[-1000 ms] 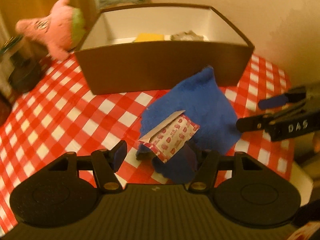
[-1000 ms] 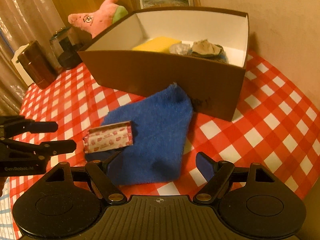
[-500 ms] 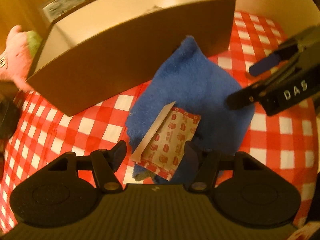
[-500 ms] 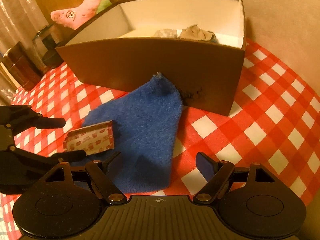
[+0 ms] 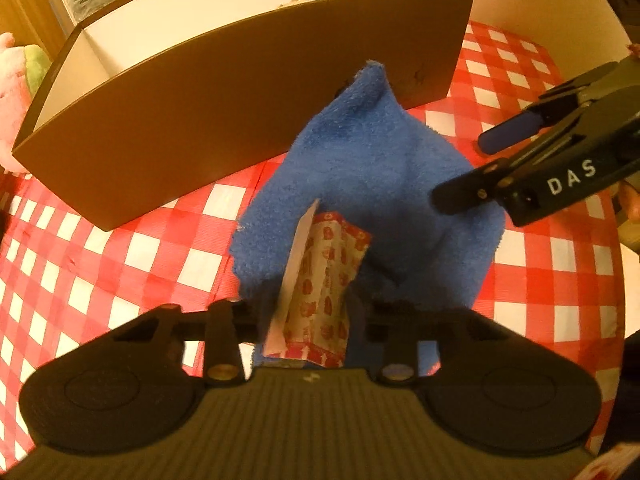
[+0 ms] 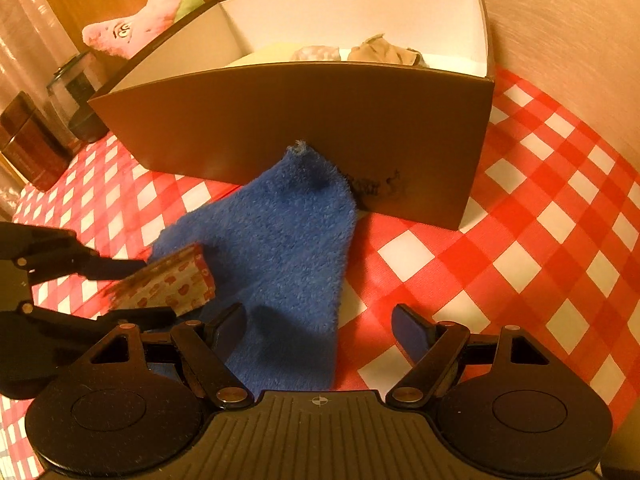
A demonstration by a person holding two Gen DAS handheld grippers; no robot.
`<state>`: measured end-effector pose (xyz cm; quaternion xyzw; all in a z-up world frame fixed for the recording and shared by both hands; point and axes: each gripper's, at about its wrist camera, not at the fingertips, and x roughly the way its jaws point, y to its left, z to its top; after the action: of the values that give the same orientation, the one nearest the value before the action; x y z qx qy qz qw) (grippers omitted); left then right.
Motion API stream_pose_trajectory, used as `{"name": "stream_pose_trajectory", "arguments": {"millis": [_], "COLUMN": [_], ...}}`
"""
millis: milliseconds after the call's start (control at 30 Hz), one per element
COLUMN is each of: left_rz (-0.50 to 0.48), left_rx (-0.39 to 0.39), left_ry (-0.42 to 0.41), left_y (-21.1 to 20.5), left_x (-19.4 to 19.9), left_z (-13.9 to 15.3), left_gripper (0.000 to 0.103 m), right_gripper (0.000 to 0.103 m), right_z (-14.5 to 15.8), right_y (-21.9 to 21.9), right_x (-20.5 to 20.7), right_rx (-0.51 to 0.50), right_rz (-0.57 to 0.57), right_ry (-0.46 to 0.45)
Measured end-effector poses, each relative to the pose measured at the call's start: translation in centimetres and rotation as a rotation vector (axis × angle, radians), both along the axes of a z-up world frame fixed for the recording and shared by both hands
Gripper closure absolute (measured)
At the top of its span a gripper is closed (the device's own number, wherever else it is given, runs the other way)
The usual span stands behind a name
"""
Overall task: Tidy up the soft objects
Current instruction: 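Grasp the patterned packet with the left tool while the right tool approaches the blue towel, then close the right tool on the blue towel and lift it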
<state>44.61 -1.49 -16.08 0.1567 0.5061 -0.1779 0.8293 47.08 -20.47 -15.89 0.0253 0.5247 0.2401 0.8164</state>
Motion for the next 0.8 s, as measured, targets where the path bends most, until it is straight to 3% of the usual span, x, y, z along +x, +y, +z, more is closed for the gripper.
{"name": "stream_pose_trajectory", "arguments": {"millis": [233, 400, 533, 733, 800], "left_rz": [0.093, 0.192, 0.303, 0.475, 0.521], "left_rx": [-0.068, -0.088, -0.106, -0.119, -0.12], "left_ry": [-0.017, -0.043, -0.066, -0.073, -0.069], "left_y": [2.0, 4.0, 6.0, 8.6, 9.3], "left_x": [-0.4, -1.3, -2.5, -5.0, -6.0], "left_z": [1.3, 2.4, 3.0, 2.9, 2.6], "left_gripper": [0.084, 0.089, 0.095, 0.097, 0.098], "right_gripper": [0.024, 0.024, 0.024, 0.024, 0.017], "right_z": [0.5, 0.7, 0.9, 0.0, -0.5], "right_y": [0.4, 0.8, 1.5, 2.8, 3.1], "right_x": [0.2, 0.2, 0.4, 1.7, 2.0], "right_rx": [0.014, 0.049, 0.074, 0.078, 0.072], "right_rz": [0.01, 0.045, 0.098, 0.171, 0.2], "right_ry": [-0.014, -0.038, -0.078, -0.092, -0.08]}}
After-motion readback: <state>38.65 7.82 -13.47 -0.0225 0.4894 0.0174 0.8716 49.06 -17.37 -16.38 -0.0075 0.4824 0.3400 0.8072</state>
